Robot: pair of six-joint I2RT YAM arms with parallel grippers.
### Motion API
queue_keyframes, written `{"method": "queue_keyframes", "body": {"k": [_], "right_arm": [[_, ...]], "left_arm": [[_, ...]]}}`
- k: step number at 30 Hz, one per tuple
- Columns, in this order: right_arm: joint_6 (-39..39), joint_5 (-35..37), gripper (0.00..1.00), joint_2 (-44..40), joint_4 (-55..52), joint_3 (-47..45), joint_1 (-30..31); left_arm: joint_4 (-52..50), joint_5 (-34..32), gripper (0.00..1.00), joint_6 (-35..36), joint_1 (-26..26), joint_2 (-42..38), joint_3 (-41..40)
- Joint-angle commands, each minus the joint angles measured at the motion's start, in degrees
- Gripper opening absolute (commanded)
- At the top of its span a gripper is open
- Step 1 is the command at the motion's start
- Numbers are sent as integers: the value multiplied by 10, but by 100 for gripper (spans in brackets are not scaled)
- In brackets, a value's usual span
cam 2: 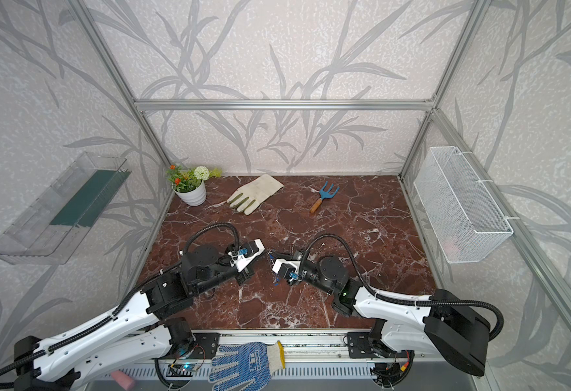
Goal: Attach keys to a key ring
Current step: Insert the key into the keyring.
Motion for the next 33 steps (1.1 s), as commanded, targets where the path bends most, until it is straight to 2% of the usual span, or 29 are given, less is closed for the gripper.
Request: {"method": "queue_keyframes", "body": {"k": [1, 13, 20, 26, 33], "right_arm": [[0, -9, 0, -6, 18, -7, 9], [0, -2, 0, 11, 17, -14, 14], [0, -3, 0, 35, 40, -12, 14], [0, 2, 0, 47, 81, -10, 13], [0, 30, 0, 20, 83, -24, -2]], "left_arm": [[32, -13, 0, 0, 1, -3, 0], [58, -27, 0, -14, 3, -17, -6], [68, 15, 0, -30, 3, -21, -6], [120, 21, 0, -92, 3, -16, -15], [232, -2, 0, -169, 3, 7, -46]]}}
